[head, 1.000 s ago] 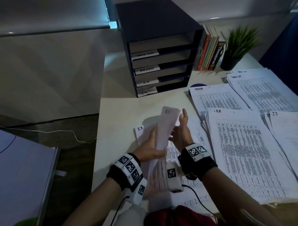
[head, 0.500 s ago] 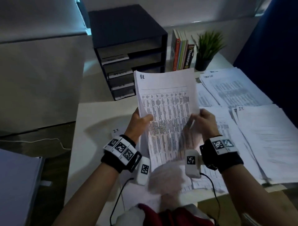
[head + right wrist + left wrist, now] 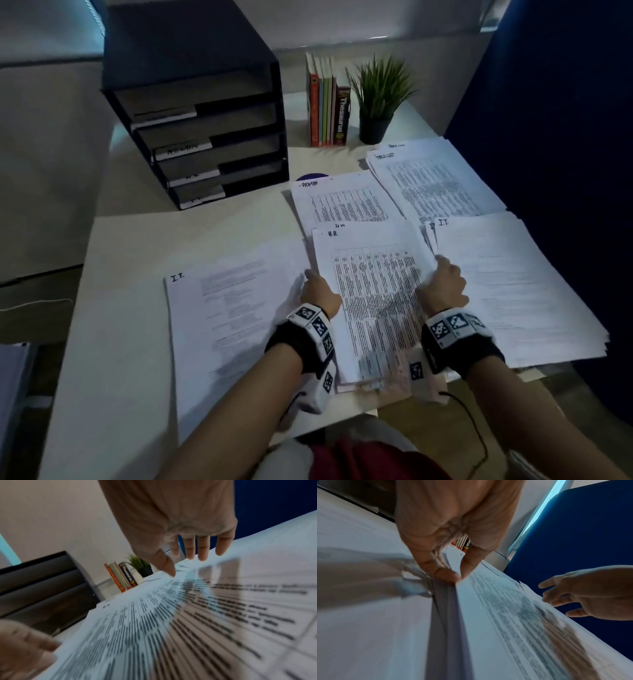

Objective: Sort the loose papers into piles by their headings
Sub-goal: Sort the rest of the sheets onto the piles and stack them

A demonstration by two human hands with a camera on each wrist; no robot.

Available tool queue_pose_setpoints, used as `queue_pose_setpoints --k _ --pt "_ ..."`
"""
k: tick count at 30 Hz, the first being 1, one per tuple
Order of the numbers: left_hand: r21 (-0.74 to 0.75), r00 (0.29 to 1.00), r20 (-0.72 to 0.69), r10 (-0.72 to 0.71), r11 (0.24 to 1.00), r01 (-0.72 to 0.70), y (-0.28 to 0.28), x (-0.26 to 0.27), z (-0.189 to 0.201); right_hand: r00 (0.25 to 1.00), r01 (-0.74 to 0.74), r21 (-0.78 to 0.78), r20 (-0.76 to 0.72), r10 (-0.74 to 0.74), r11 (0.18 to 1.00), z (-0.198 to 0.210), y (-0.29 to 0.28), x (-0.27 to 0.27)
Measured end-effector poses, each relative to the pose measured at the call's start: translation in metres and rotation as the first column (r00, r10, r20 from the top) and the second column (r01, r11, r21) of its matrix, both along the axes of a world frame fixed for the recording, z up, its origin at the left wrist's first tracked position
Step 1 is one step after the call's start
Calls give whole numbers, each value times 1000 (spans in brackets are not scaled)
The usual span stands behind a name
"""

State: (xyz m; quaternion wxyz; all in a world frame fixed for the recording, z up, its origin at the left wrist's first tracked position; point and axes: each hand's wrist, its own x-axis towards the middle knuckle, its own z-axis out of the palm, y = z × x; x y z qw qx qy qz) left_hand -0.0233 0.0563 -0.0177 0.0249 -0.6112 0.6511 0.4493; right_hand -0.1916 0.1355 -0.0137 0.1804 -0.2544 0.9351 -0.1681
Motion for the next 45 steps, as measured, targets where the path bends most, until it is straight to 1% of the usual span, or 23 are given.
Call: queue_pose_setpoints --k 2,4,7,10,12,14,17,19,21,22,24,25,27,29,32,33,36,38,40,41,43,44,45 --pt "-27 999 43 -18 999 20 8 -3 -1 987 -160 158 13 160 974 -8 3 4" --pt "-7 999 37 -36 999 37 12 -1 0 970 -245 235 59 237 941 -14 0 11" --pt "-20 998 -33 -53 998 52 10 11 0 960 -279 202 46 275 939 -13 -9 26" --pt "-92 993 -120 13 995 -24 -9 40 0 923 -385 83 53 382 919 -8 -29 53" --pt "-143 991 -126 52 987 -70 -28 66 2 880 -467 -19 80 467 884 -6 -45 74" --pt "-193 991 -95 92 975 -109 -48 97 3 842 -524 -93 97 531 847 -4 -60 99" --pt "-225 984 -13 178 958 -176 -77 145 3 755 -635 -126 104 647 762 -4 -78 140" --pt "-232 973 69 218 953 -197 -92 175 2 668 -725 -104 137 732 681 -6 -87 167" --pt "-221 950 141 280 944 -246 -103 198 0 595 -780 -97 195 780 619 -10 -92 193" --pt "-200 933 168 318 938 -283 -107 207 -1 571 -796 -94 212 793 598 -12 -94 205" --pt "-138 912 183 368 928 -347 -110 221 -4 545 -826 -41 191 816 562 -17 -95 225" --pt "-104 913 186 363 931 -350 -111 225 -7 535 -841 8 163 829 541 -19 -95 232" --pt "-66 933 194 304 953 -297 -112 230 -12 496 -867 107 97 863 487 -25 -92 243" --pt "-68 953 130 272 962 -266 -117 229 -16 459 -880 161 42 888 447 -30 -91 248" --pt "-145 966 -36 257 955 -260 -118 228 -18 475 -863 201 12 880 463 -36 -89 254" --pt "-178 972 -56 228 956 -234 -116 227 -17 486 -856 207 4 874 475 -37 -89 254" --pt "-244 993 -41 109 963 -115 -106 228 -18 519 -835 203 -18 855 511 -37 -88 257" --pt "-243 989 -110 95 963 -119 -99 230 -16 573 -806 174 -14 819 566 -37 -89 259" --pt "-195 966 -237 98 970 -146 -95 234 -11 662 -747 82 6 749 659 -36 -94 262" --pt "-152 953 -291 78 980 -127 -91 236 -9 716 -698 12 30 698 716 -36 -98 262" --pt "-40 923 -385 29 998 -48 -84 240 -4 793 -564 -166 166 586 809 -32 -106 259" --pt "23 900 -435 33 999 -25 -81 242 -1 795 -478 -284 262 547 831 -29 -109 257" --pt "87 874 -483 59 996 -20 -78 243 4 774 -387 -397 351 528 832 -26 -111 257"
